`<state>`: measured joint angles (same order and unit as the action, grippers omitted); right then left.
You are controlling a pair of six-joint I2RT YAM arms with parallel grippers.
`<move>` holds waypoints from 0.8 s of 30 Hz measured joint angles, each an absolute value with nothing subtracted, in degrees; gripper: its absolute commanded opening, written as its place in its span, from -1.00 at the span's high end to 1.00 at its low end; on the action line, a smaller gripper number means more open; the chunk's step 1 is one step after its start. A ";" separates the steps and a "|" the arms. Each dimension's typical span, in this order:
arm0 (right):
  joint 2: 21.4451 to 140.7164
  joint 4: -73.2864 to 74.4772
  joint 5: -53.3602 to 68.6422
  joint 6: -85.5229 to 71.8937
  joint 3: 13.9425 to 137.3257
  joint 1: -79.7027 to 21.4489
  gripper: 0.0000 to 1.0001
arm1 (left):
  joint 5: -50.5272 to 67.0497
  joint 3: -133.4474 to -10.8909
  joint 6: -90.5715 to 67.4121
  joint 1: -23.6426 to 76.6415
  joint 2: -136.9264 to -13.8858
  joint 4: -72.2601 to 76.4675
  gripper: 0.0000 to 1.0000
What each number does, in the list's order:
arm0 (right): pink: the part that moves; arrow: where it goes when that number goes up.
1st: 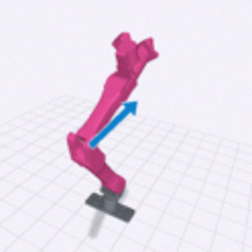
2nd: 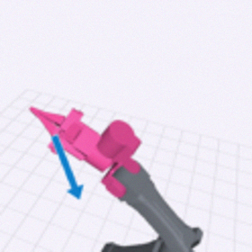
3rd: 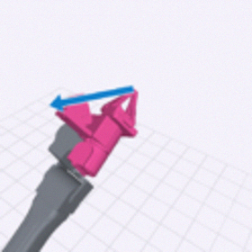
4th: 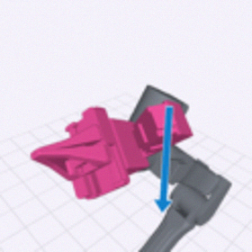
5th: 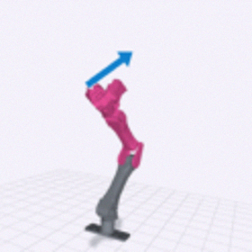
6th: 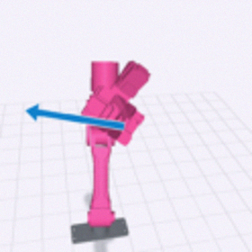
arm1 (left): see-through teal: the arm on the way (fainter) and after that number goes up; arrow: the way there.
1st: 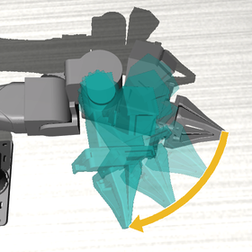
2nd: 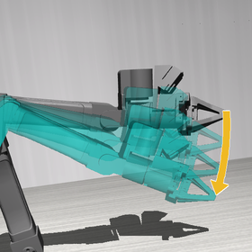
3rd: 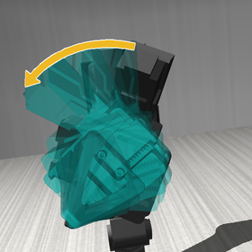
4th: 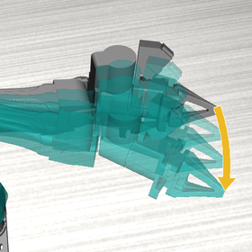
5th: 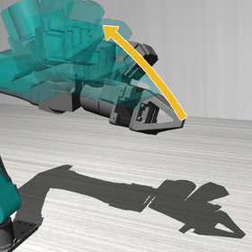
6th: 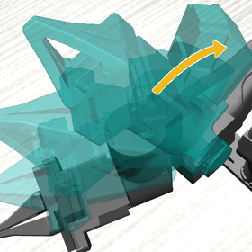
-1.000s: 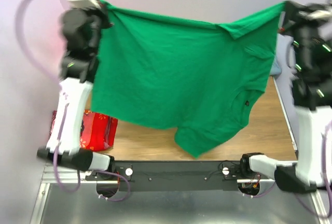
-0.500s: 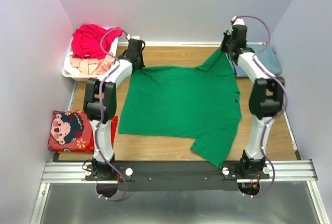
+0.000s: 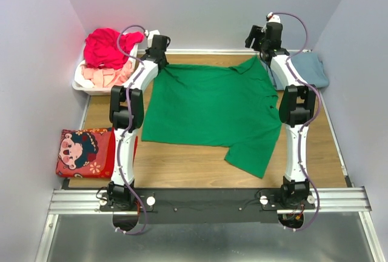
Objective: Fold and stack the t-shirts
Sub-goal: Flatten the tshirt out
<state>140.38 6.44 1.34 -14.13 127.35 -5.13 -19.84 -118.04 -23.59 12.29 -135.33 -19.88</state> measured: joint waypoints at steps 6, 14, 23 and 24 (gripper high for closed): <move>139.72 6.31 -1.06 -14.48 124.92 -4.99 -0.73 | -23.40 -114.98 -27.03 10.11 -134.47 -18.68 -0.29; 130.34 8.82 -2.72 -14.79 111.26 -4.75 -0.72 | -24.40 -114.39 -26.50 9.26 -133.82 -18.57 -0.29; 112.71 18.70 -4.56 -18.63 102.02 -4.75 -0.63 | -20.36 -102.94 -22.96 11.35 -122.43 -21.15 -0.22; 110.65 19.73 -4.64 -19.16 100.36 -4.78 -0.62 | -19.35 -101.36 -22.72 11.53 -120.79 -21.63 -0.22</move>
<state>110.65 19.73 -4.64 -19.16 100.36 -4.78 -19.35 -101.36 -22.72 11.53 -120.79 -21.63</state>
